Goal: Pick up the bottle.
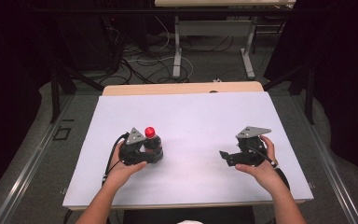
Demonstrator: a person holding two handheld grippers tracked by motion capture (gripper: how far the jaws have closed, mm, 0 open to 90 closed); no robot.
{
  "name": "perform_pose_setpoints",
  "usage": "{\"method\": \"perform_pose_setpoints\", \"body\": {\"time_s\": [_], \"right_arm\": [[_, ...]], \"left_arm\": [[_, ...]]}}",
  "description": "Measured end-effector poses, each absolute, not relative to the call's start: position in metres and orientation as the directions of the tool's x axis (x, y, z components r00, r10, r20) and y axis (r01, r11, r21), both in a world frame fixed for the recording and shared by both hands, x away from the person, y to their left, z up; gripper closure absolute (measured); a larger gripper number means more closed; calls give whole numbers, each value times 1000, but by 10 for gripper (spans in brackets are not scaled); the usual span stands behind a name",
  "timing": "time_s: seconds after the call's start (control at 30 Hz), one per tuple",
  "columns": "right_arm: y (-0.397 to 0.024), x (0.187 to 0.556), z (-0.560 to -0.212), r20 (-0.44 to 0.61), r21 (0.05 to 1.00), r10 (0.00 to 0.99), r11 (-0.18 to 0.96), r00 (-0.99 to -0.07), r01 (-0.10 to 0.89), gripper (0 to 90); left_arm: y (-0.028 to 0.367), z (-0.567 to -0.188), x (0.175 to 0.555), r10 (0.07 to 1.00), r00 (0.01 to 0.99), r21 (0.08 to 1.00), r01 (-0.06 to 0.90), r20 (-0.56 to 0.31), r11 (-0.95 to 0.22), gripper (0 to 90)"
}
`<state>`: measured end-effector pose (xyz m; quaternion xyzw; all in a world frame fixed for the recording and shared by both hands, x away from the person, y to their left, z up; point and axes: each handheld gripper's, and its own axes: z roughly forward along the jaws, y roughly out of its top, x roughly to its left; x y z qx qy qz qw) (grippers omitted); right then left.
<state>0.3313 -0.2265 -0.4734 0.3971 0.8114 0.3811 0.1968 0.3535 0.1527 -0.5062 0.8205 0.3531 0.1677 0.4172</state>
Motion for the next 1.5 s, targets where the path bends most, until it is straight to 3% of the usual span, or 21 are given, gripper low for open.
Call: {"method": "perform_pose_setpoints", "body": {"time_s": [0.3,0.5,0.83,1.27,1.5], "right_arm": [[-220,325,-464,-12,802,767,390,-642,452,153],[-209,320,-456,27,806,715,397,-699,438,214],[-179,316,-438,-44,791,595,511,-802,336,306],[-167,320,-409,5,754,513,562,-858,341,329],[-161,323,-402,-20,726,469,614,-883,309,362]], "left_arm": [[142,-497,336,680,733,801,424,-30,-422,297],[128,-490,330,649,760,802,407,-31,-438,298],[101,-490,326,599,800,792,388,-36,-471,298],[78,-485,323,561,826,800,371,-52,-472,298],[73,-482,323,548,835,805,360,-53,-471,299]]}}
